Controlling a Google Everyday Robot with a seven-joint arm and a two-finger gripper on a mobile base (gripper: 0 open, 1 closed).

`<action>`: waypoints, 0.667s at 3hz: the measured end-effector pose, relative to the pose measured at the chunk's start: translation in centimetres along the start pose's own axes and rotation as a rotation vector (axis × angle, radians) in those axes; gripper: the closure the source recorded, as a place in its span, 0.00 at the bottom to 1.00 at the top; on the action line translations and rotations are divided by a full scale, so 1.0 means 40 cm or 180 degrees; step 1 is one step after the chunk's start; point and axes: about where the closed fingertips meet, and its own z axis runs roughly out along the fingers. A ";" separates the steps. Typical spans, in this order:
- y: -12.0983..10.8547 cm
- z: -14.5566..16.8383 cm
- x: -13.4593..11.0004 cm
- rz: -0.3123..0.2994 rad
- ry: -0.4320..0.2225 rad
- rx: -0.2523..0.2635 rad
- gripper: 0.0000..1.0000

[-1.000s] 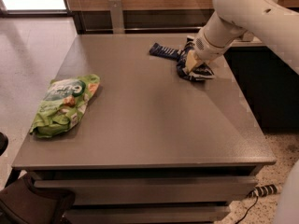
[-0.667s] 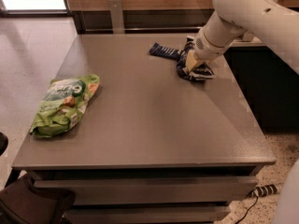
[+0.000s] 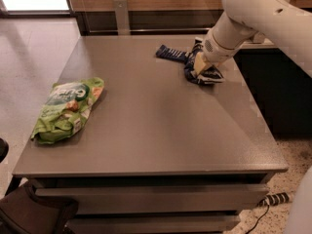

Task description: Move blue chip bag near green rice chip bag

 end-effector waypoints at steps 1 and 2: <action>-0.013 -0.065 0.015 -0.0094 -0.0166 -0.0004 1.00; -0.039 -0.231 0.039 -0.0294 -0.0491 0.0088 1.00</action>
Offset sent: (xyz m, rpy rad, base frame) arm -0.0810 -0.0790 0.1615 -0.0077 -0.3328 0.1097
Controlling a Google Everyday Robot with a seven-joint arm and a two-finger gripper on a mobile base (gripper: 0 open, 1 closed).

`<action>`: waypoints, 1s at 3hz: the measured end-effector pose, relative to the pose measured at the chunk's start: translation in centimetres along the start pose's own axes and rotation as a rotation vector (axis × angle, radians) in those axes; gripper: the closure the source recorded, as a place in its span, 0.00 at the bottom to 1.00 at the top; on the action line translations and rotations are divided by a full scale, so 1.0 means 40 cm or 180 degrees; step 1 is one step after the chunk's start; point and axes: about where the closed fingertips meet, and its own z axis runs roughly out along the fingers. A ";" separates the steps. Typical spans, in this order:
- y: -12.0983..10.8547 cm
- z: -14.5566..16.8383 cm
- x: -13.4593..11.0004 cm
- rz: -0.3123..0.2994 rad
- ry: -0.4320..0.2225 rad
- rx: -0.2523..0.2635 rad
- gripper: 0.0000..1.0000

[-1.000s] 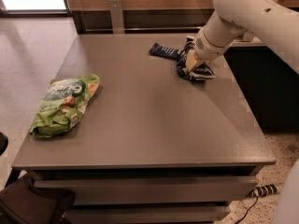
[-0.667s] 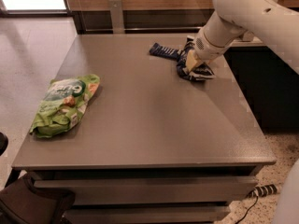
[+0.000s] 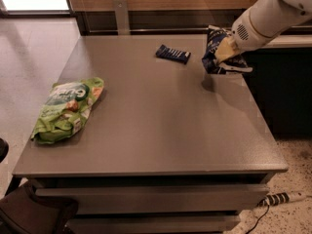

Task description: Move blue chip bag near green rice chip bag

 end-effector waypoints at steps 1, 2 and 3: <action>-0.011 -0.155 -0.002 -0.0224 -0.0268 0.0046 1.00; 0.017 -0.230 -0.004 -0.0504 -0.0369 -0.0135 1.00; 0.110 -0.267 0.007 -0.0983 -0.0312 -0.0335 1.00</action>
Offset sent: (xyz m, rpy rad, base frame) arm -0.0714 -0.0171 0.1038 0.0194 -0.1509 0.2751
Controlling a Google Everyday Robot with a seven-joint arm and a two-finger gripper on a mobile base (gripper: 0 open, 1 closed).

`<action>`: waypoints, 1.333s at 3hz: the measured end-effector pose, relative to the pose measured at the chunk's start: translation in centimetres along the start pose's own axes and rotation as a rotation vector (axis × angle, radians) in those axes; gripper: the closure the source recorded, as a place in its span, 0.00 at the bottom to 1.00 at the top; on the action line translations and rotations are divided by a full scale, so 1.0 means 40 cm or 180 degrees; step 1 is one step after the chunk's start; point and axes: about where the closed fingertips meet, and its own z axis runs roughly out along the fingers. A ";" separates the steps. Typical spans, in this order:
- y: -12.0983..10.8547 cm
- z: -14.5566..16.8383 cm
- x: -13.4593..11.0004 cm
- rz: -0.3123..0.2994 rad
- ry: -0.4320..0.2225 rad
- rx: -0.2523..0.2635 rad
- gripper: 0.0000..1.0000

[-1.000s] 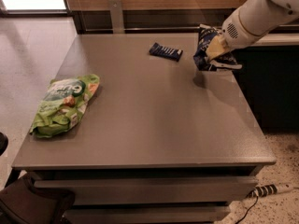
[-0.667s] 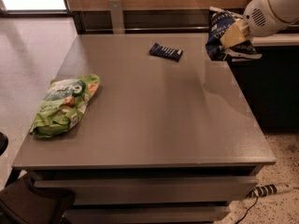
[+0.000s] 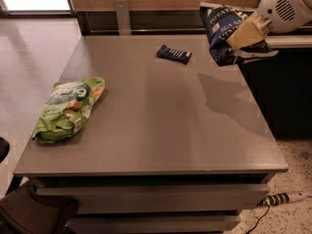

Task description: Move blue chip bag near green rice chip bag

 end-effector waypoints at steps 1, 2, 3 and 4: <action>0.133 -0.011 -0.008 -0.0538 0.0042 -0.0216 1.00; 0.299 -0.025 -0.010 -0.1089 0.0080 -0.0393 1.00; 0.415 -0.009 -0.041 -0.1459 -0.0023 -0.0661 1.00; 0.503 0.049 -0.104 -0.1630 -0.0214 -0.0921 1.00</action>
Offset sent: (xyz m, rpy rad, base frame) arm -0.1316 0.1106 -0.0113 -0.1856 -0.0494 0.4685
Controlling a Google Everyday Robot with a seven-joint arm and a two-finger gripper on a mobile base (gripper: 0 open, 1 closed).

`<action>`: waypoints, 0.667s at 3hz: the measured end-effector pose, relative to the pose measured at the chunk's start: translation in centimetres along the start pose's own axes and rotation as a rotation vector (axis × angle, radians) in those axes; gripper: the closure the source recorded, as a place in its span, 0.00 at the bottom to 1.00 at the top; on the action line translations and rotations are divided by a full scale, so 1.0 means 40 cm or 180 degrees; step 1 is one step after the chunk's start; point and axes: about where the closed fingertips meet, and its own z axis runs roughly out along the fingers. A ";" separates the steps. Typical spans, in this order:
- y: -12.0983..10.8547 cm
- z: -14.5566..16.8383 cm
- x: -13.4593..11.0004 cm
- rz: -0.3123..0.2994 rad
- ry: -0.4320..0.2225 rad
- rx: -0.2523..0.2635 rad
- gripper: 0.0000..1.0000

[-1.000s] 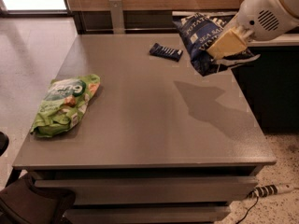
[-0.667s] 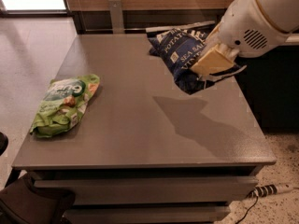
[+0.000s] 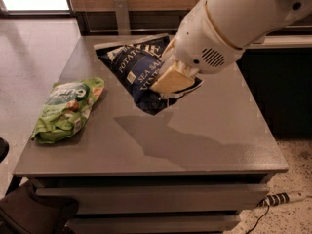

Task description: Move blue chip bag near green rice chip bag

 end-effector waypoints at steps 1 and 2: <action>-0.028 0.102 -0.055 0.0096 -0.0088 0.0103 1.00; -0.049 0.162 -0.077 0.0214 -0.0117 0.0246 1.00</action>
Offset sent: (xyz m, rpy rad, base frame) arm 0.0557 0.0771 -0.0476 0.0764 -0.0425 -0.1580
